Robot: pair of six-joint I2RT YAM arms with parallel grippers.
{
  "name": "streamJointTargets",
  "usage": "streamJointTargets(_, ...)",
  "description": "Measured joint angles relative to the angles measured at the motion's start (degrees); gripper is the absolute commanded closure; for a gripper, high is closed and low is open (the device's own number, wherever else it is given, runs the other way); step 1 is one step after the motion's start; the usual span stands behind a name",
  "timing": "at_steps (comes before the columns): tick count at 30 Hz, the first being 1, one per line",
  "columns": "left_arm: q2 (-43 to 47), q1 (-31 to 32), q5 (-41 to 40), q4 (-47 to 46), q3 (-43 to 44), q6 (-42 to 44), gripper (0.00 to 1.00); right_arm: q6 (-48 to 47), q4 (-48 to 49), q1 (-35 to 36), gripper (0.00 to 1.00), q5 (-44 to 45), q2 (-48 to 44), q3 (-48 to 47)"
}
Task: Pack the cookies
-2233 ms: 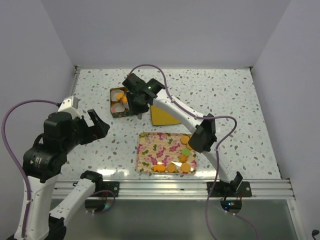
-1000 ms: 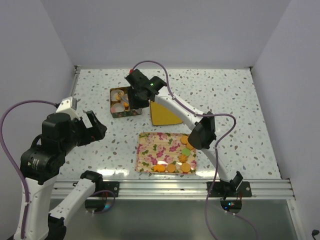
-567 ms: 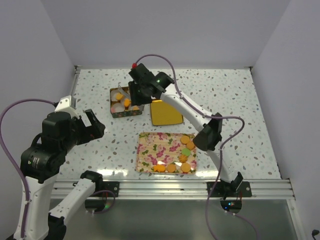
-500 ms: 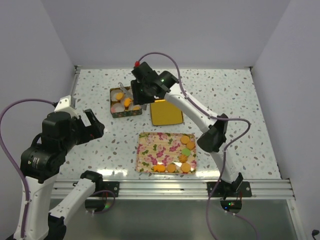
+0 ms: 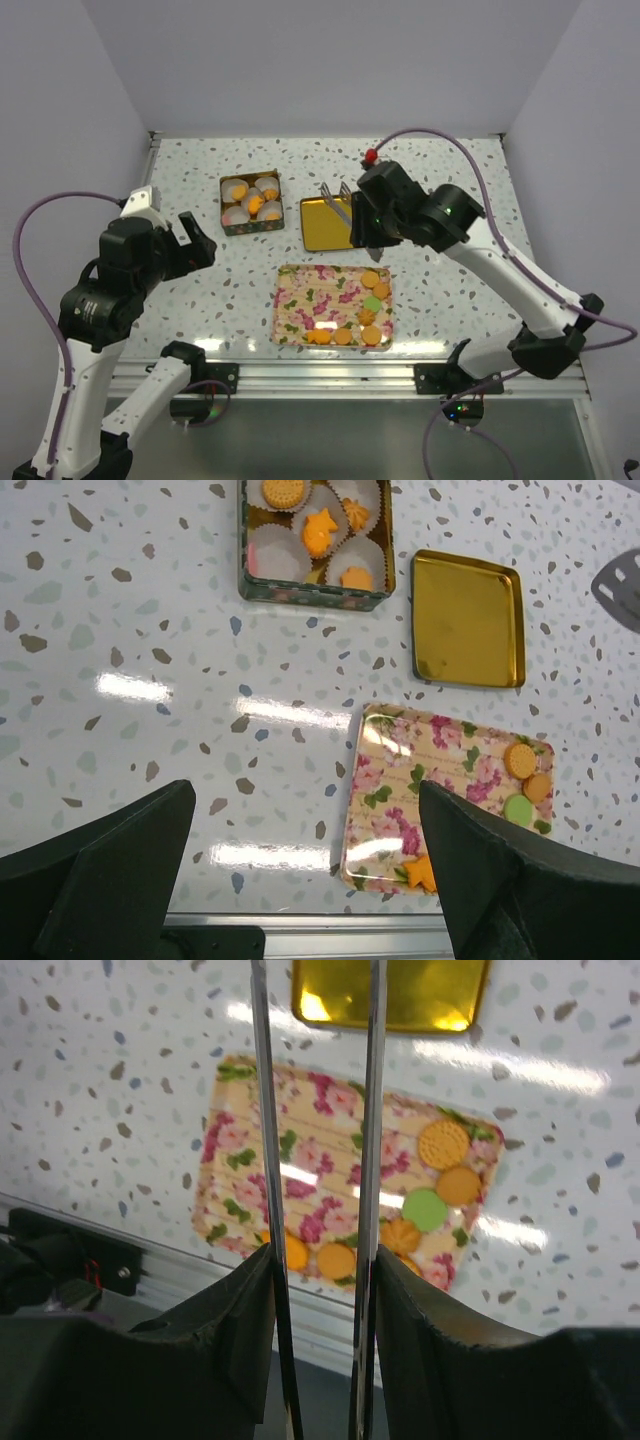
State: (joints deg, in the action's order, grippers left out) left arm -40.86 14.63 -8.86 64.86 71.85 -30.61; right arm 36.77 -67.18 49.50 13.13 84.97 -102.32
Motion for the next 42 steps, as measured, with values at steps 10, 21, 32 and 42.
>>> streamJointTargets(10, -1.7, 0.0, 7.3, -7.5, -7.6, -0.4, 0.00, 9.0, -7.3, 1.2, 0.58, 1.0, -21.6, 27.5)
streamJointTargets(21, -0.3, 0.0, 10.4, -10.0, -9.9, -1.9, 0.00, 11.7, -7.4, 1.6, 0.55, -2.8, -24.0, 37.4)
streamJointTargets(32, 2.1, 0.0, 9.4, -8.9, -9.9, -2.8, 0.00, 11.2, -1.0, 1.6, 0.55, -5.8, -16.3, 38.6)
streamJointTargets(42, 3.0, 0.0, 6.3, -6.1, -8.9, -2.8, 0.00, 10.7, -2.3, 1.6, 0.55, -5.2, -14.5, 37.2)
